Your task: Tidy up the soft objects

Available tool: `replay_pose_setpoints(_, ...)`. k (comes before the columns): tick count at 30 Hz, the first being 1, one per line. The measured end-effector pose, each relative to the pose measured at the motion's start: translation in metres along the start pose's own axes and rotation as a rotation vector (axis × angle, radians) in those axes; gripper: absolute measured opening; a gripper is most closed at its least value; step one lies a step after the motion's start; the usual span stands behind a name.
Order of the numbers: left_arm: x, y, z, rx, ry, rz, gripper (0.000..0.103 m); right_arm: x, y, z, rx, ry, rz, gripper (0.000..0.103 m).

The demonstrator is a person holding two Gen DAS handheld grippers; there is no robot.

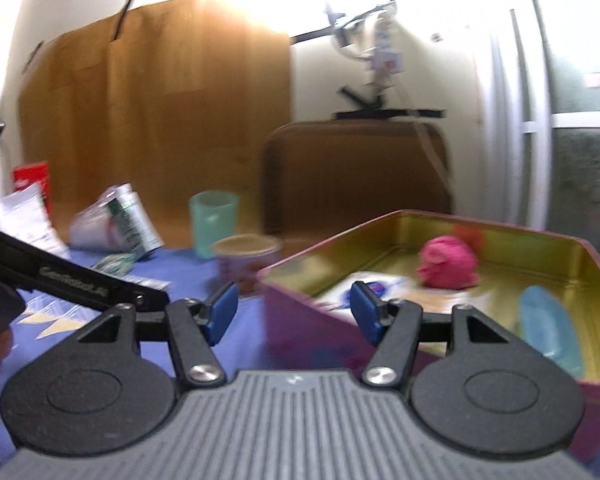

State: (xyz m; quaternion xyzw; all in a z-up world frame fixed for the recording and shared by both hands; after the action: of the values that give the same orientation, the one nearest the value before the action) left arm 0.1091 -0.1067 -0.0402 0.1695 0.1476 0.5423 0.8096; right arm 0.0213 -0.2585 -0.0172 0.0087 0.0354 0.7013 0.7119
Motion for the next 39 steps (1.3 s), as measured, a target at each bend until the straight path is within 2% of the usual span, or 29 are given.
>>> replay_pose_setpoints(8, 0.064, 0.002, -0.022, 0.022, 0.042, 0.142, 0.090, 0.053, -0.015, -0.019, 0.092, 0.035, 0.127, 0.065)
replay_pose_setpoints(14, 0.096, 0.000, -0.037, 0.031, 0.069, 0.218, 0.090, 0.070, -0.024, -0.032, 0.146, 0.055, 0.157, 0.065)
replay_pose_setpoints(23, 0.100, -0.001, -0.039, 0.014, 0.113, 0.188, 0.093, 0.067, -0.032, -0.041, 0.207, 0.013, 0.158, 0.065)
replay_pose_setpoints(39, 0.096, -0.003, -0.039, 0.012, 0.113, 0.157, 0.097, 0.063, -0.036, -0.045, 0.233, -0.037, 0.159, 0.066)
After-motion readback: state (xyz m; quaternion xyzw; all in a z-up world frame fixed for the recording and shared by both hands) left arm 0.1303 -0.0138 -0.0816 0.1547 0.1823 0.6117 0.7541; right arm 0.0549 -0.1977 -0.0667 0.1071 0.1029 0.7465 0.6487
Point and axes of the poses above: each gripper's, at about its wrist camera, not at the fingertips, and y roughly against the way its jaws point, x to its left, z to its top, the point moved 9 cm from there along -y, roughly the way its jaws point, and after that the axes turned 11 degrees about -x, right-handed, at the moved point
